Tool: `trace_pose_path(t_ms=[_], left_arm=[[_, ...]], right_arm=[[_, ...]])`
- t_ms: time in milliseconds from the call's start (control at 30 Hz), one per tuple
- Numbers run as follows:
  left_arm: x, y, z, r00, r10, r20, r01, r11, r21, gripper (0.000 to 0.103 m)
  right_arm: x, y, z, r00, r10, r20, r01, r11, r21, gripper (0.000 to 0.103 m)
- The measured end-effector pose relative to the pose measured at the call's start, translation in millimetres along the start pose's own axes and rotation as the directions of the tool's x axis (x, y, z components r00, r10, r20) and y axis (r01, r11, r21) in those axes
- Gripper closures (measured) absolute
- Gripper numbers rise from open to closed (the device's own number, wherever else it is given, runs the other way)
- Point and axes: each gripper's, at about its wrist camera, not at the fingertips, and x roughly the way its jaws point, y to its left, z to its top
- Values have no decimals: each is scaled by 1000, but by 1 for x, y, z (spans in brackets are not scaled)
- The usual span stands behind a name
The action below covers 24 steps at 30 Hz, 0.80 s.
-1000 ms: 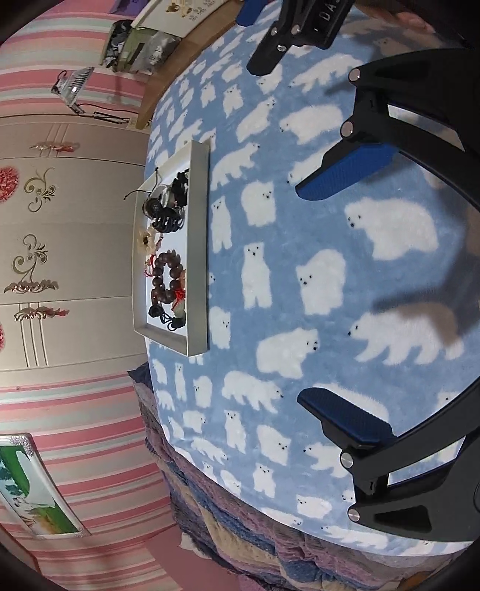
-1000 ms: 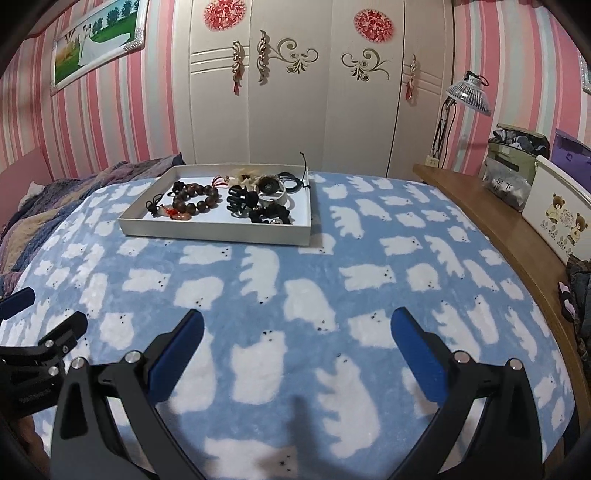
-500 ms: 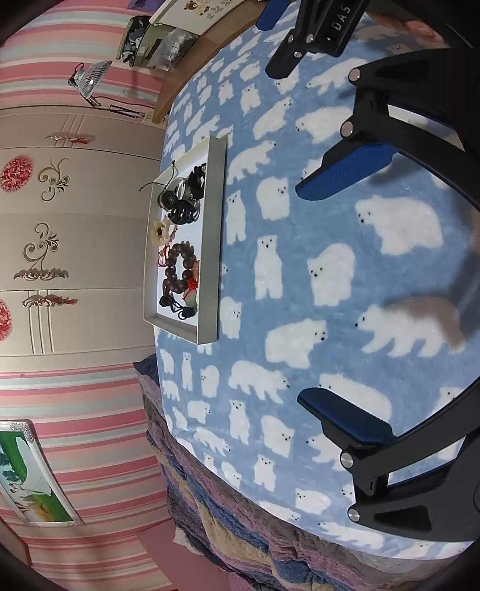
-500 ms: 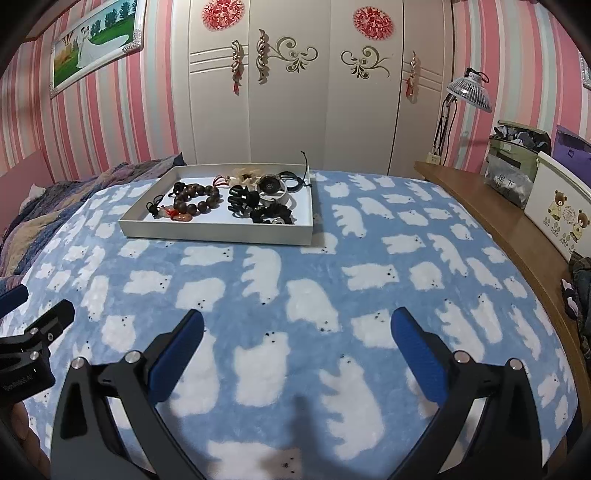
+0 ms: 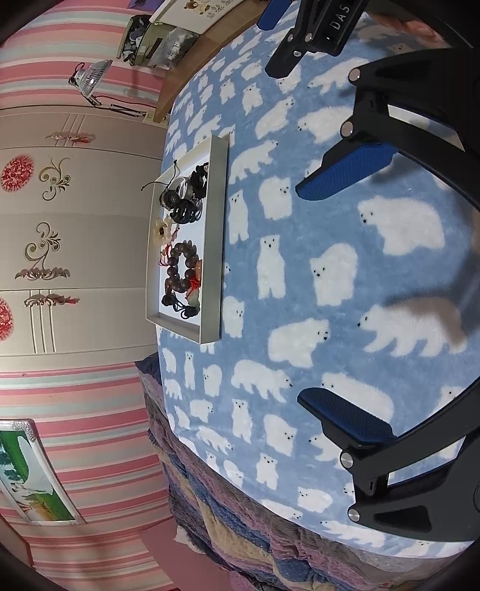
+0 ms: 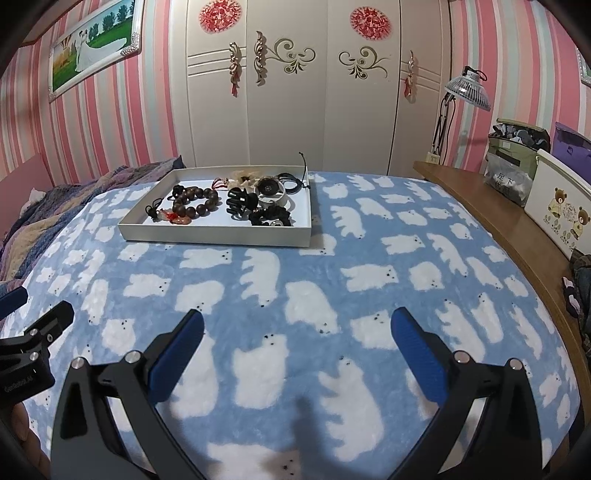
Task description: Organize jewelry
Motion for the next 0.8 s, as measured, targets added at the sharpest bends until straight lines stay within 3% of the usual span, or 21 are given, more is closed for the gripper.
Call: trace_pose_path(t_ms=[800], left_arm=[[-1,-1,1,1000,30,0,-30,1000,3,3]], right_arm=[[4,2,0,1000,4,-8,-4,1000,-4,2]])
